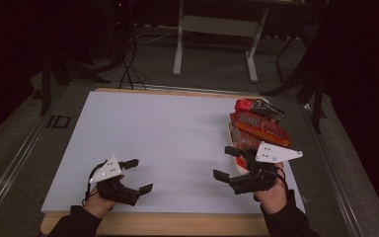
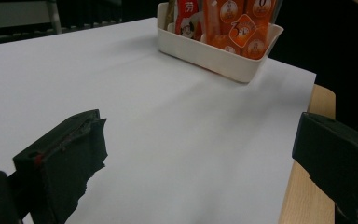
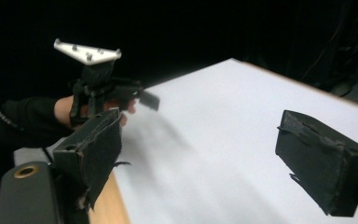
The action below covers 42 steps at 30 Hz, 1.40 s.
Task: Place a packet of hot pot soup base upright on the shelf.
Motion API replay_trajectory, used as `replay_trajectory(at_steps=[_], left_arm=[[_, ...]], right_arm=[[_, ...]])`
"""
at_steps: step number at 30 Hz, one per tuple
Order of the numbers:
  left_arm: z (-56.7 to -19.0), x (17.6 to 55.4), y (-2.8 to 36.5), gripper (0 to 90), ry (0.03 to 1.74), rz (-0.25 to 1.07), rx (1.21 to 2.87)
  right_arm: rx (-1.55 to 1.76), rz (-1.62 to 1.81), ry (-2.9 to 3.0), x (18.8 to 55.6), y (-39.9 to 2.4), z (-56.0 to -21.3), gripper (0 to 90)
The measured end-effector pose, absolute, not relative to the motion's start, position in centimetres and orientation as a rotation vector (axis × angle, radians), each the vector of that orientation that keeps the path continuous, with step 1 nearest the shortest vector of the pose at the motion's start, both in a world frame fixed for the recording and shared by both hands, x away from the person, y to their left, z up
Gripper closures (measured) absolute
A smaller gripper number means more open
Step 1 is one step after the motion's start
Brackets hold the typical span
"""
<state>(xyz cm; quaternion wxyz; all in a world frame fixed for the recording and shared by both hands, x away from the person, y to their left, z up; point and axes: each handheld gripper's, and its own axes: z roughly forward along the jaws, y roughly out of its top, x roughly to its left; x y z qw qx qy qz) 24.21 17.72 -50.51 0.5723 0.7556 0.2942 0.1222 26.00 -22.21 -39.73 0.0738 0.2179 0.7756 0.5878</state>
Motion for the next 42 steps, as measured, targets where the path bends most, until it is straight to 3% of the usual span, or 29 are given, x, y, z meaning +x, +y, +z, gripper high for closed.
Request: replay_trajectory(at_steps=[15,42], left_arm=[[-50.7,24.0,17.7,2.3,0.684,0.280,1.780],[-50.9,23.9,17.6,2.4,0.683,0.268,1.782]], right_arm=[[0.707,1.640,2.441,25.9,-21.3,-44.8,14.3],[0.796,1.439,2.494,26.7,-22.7,-48.1,14.5]])
